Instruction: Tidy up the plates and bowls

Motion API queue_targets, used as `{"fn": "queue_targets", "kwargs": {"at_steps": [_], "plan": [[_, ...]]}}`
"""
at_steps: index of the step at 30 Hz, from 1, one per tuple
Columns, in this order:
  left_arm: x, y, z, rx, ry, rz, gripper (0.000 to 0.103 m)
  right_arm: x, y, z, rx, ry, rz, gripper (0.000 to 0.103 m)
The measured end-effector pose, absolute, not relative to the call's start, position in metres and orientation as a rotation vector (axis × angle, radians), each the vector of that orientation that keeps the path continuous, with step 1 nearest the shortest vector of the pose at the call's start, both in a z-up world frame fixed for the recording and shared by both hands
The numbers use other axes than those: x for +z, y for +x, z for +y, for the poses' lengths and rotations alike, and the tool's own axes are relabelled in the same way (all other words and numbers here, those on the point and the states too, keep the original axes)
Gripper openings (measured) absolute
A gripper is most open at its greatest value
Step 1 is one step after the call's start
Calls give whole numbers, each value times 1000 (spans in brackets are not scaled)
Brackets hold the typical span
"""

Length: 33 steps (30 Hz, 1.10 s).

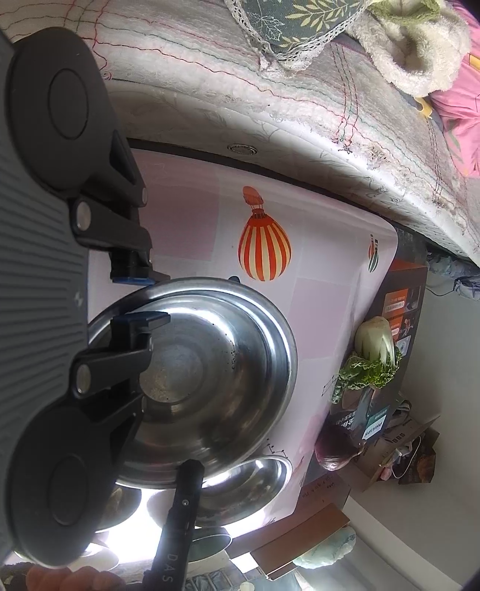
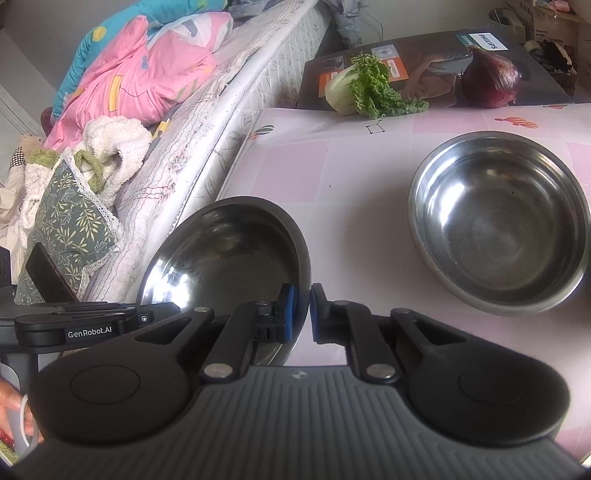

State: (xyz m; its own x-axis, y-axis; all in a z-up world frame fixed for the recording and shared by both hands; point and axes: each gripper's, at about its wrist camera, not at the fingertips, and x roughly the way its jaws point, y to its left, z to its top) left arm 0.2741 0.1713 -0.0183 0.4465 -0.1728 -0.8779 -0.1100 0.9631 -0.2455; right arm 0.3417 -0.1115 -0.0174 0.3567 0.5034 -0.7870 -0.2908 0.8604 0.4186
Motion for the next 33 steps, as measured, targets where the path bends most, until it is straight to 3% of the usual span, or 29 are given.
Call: {"fn": "queue_targets", "kwargs": {"at_steps": [17,33], "plan": [[16,265,115,-108,-225,1075,15,11,310,-175,466,280,1029,8],[11,319,26,-204,-139,1110,15,3,333,-265,349,335,1017,8]]}}
